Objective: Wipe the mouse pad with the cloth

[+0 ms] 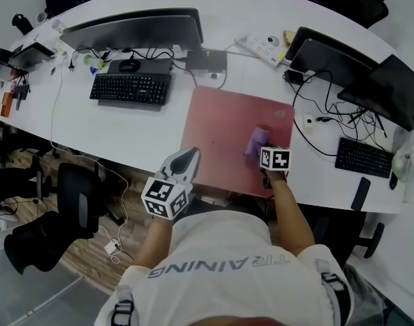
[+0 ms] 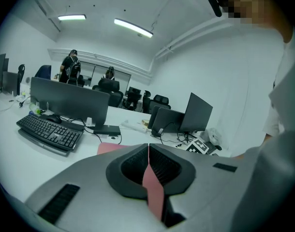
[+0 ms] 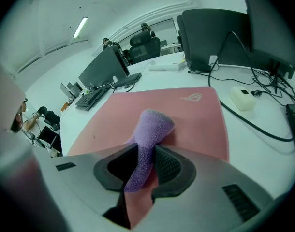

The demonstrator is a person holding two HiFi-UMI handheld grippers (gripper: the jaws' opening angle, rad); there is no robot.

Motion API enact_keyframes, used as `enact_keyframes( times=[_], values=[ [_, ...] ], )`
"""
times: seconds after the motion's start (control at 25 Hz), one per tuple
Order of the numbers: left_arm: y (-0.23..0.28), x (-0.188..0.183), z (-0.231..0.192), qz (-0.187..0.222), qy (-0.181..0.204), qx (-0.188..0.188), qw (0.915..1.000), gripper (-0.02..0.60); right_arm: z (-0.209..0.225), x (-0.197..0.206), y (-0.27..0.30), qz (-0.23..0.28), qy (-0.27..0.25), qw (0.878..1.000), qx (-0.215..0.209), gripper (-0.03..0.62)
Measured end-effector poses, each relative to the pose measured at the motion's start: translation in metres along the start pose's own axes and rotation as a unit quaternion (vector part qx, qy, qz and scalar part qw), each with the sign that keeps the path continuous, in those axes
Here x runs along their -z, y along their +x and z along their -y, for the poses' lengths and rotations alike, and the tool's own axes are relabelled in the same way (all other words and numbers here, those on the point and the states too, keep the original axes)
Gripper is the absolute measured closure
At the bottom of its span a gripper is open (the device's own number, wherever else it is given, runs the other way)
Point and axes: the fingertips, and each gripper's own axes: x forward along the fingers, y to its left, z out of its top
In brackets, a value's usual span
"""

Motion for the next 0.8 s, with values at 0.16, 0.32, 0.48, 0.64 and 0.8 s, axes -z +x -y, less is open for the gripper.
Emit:
enact_keyframes(
  times=[0.16, 0.32, 0.48, 0.64, 0.8],
  values=[
    [0.016, 0.0, 0.025, 0.001, 0.008, 0.015, 0.9999, 0.548, 0.032, 0.009, -0.018, -0.003, 0.003, 1.0, 0.01, 0.479],
    [0.029, -0.002, 0.047, -0.001, 0.018, 0.032, 0.9993, 0.548, 0.061, 0.017, -0.036, -0.007, 0.004, 1.0, 0.027, 0.478],
    [0.036, -0.002, 0.065, -0.009, 0.03, 0.056, 0.998, 0.548, 0.09, 0.026, -0.052, -0.005, 0.018, 0.999, 0.051, 0.476],
    [0.038, -0.004, 0.069, -0.013, 0.036, 0.064, 0.9972, 0.548, 0.114, 0.033, -0.067, -0.003, 0.028, 0.996, 0.084, 0.476],
    [0.033, -0.009, 0.066, -0.008, 0.039, 0.074, 0.9964, 0.548, 0.124, 0.034, -0.086, 0.011, 0.034, 0.992, 0.12, 0.488]
  ],
)
